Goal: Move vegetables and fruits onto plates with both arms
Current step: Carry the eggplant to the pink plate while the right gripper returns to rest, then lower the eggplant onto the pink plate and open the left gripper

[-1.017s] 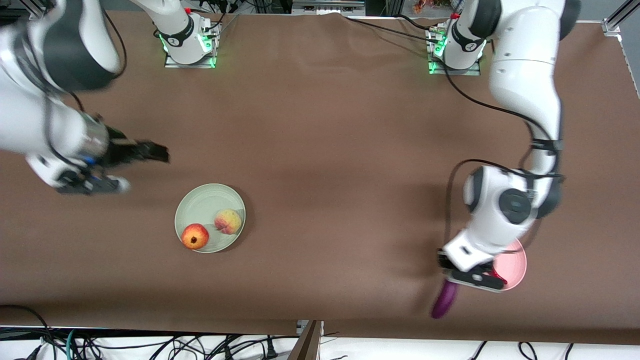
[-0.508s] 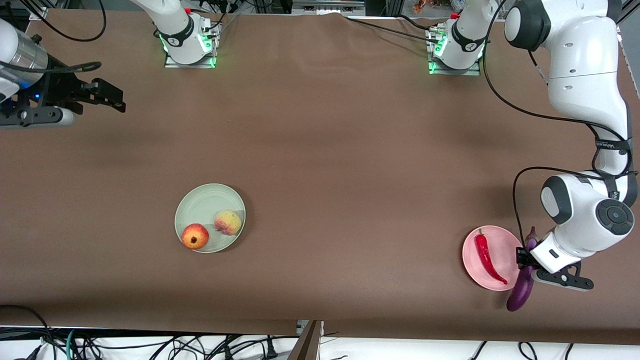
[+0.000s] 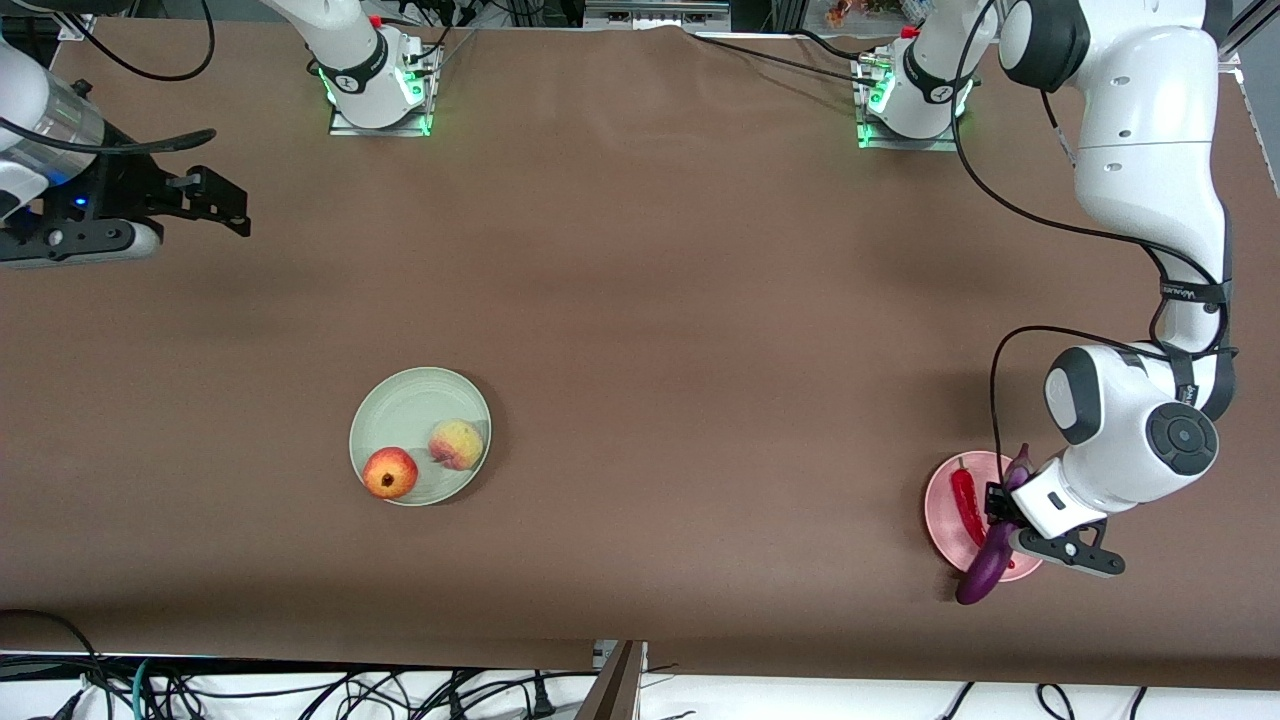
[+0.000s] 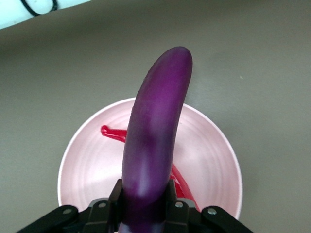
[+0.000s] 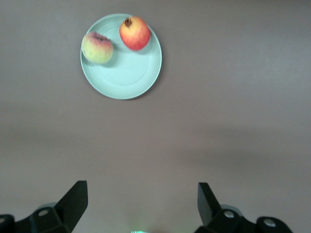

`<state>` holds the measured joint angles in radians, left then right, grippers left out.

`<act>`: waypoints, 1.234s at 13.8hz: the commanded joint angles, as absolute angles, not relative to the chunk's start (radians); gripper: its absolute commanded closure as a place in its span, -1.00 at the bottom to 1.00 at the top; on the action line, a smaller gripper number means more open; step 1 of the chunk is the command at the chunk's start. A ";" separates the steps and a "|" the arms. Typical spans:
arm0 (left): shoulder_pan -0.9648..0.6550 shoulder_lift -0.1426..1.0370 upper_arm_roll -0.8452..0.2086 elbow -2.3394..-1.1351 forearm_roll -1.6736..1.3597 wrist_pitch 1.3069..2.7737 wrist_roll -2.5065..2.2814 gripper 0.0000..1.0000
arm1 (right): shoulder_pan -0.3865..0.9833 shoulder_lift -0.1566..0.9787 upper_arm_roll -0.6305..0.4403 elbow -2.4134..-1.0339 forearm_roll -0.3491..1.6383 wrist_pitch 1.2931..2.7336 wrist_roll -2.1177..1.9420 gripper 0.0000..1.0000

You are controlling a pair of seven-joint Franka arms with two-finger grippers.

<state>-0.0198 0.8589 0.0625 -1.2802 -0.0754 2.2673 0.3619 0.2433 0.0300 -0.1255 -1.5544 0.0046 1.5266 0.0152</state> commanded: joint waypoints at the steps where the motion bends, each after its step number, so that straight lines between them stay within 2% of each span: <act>1: -0.009 0.824 0.061 -1.324 -0.051 2.240 0.428 1.00 | 0.233 0.057 -0.129 -1.503 -0.003 1.514 0.003 -1.00; 4: -0.005 0.824 0.061 -1.348 -0.052 2.241 0.426 0.95 | 0.241 0.055 -0.127 -1.511 0.011 1.505 0.005 -1.00; 5: -0.003 0.825 0.061 -1.348 -0.060 2.241 0.425 0.58 | 0.236 0.057 -0.127 -1.505 0.015 1.503 0.011 -1.00; 7: 0.005 0.825 0.061 -1.345 -0.066 2.243 0.422 -0.60 | 0.241 0.057 -0.126 -1.505 0.021 1.514 0.011 -1.00; 8: 0.009 0.825 0.060 -1.341 -0.066 2.241 0.422 -0.86 | 0.241 0.057 -0.126 -1.505 0.017 1.513 0.011 -1.00; 9: 0.008 0.825 0.060 -1.338 -0.066 2.241 0.420 -1.00 | 0.241 0.057 -0.126 -1.508 0.020 1.506 0.009 -1.00; 17: -0.003 0.822 0.058 -1.318 -0.064 2.232 0.410 -1.00 | 0.258 0.052 -0.111 -1.505 0.011 1.505 0.011 -1.00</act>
